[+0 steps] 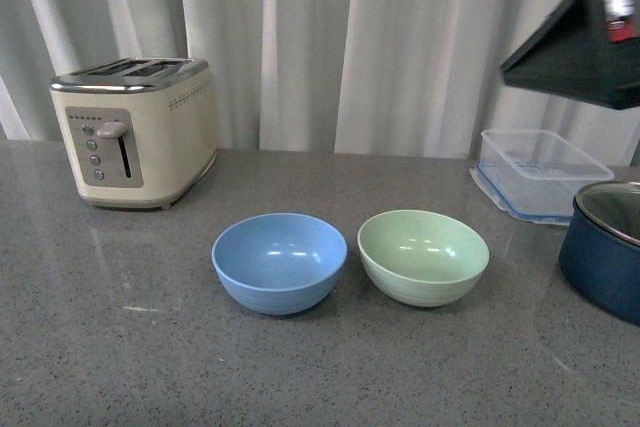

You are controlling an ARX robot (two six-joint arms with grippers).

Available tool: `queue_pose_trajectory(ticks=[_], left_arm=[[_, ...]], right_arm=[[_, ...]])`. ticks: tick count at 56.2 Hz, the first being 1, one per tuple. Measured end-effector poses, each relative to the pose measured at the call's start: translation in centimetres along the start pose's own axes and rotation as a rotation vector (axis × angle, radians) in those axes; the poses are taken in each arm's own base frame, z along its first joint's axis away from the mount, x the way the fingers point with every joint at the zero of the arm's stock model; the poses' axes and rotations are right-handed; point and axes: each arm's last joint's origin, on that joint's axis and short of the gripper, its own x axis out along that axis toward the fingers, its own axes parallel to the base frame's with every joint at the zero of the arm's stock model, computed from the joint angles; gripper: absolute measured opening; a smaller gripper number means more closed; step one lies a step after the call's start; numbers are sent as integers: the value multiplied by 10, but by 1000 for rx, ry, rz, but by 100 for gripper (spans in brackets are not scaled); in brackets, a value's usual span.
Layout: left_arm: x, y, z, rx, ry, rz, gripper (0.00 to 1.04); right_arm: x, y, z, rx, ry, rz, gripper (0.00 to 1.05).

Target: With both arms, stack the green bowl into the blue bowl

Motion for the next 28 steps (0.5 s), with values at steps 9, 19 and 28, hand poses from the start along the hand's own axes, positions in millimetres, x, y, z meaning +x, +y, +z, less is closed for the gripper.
queue_pose_trajectory(ticks=[9, 19, 28], left_arm=[[0, 0, 0, 0, 0, 0, 98], [0, 0, 0, 0, 0, 0, 98], [0, 0, 0, 0, 0, 0, 98]], right_arm=[[56, -6, 7, 44, 179, -14, 95], [112, -8, -5, 59, 304, -91, 95], [149, -16, -19, 93, 389, -163, 95]])
